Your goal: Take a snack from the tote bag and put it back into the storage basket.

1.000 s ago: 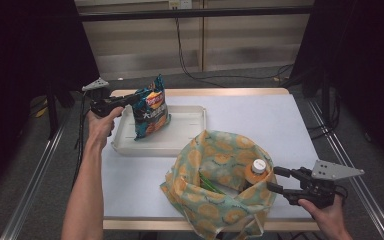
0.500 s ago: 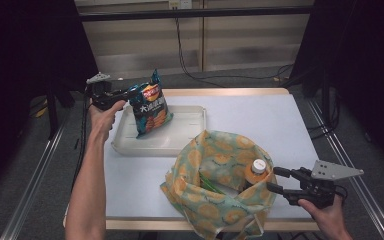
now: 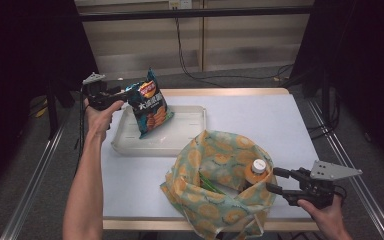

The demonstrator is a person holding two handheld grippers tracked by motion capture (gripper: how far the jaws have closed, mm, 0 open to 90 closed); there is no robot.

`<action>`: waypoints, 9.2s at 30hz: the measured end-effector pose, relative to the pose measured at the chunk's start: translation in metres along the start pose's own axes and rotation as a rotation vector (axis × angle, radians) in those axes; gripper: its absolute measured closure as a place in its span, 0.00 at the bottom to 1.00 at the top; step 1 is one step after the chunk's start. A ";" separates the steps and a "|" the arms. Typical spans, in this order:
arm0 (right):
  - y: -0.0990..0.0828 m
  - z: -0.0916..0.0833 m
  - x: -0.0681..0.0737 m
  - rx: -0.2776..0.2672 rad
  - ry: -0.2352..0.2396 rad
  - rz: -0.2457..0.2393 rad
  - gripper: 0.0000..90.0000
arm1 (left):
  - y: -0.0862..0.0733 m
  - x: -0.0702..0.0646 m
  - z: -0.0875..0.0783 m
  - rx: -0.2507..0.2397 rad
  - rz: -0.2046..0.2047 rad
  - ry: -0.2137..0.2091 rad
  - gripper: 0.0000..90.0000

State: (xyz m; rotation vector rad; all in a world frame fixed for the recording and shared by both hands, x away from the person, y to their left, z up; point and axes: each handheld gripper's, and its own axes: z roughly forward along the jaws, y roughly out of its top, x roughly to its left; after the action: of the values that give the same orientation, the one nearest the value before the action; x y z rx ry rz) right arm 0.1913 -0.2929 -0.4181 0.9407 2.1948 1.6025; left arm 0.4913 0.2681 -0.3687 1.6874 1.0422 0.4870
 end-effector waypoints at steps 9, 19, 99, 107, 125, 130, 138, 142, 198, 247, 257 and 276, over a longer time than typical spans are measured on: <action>0.000 -0.001 -0.001 0.000 -0.010 0.002 0.46 | 0.006 -0.016 -0.028 -0.029 0.029 -0.038 0.33; 0.001 0.000 0.003 0.007 -0.002 -0.013 0.46 | -0.010 -0.039 -0.035 -0.007 0.074 -0.147 0.73; -0.001 -0.001 0.003 0.007 -0.002 -0.010 0.44 | -0.084 -0.002 0.035 0.410 -0.030 0.009 0.91; 0.000 -0.002 0.003 0.007 -0.004 -0.006 0.45 | -0.082 -0.017 0.020 0.346 -0.021 -0.026 0.80; 0.005 -0.002 0.008 -0.010 -0.013 0.002 0.52 | -0.079 -0.085 -0.036 0.176 0.139 -0.254 0.70; 0.007 -0.002 0.010 -0.016 -0.013 -0.005 0.56 | -0.080 -0.111 -0.050 0.164 0.195 -0.291 0.77; 0.011 -0.006 0.017 -0.028 -0.012 -0.010 0.65 | -0.088 -0.146 -0.077 0.147 0.249 -0.384 0.89; 0.014 -0.009 0.021 -0.038 -0.007 -0.011 0.69 | -0.091 -0.161 -0.084 0.133 0.242 -0.449 0.89; 0.044 0.100 0.073 0.092 0.168 -0.034 0.83 | -0.148 -0.183 -0.086 0.307 0.231 -0.496 0.93; 0.060 0.058 0.050 0.066 0.154 -0.086 1.00 | -0.096 -0.254 -0.081 0.087 0.278 -0.736 0.72; 0.062 0.057 0.048 0.058 0.167 -0.098 1.00 | -0.091 -0.254 -0.052 0.168 0.250 -0.731 0.49; 0.071 0.066 0.056 0.057 0.208 -0.126 1.00 | -0.087 -0.264 -0.059 0.102 0.340 -0.779 0.72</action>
State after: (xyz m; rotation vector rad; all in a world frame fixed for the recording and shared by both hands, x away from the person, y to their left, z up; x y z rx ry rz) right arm 0.2101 -0.1948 -0.3671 0.6604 2.3957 1.6518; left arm 0.2707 0.0901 -0.3822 1.9130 0.2171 -0.0390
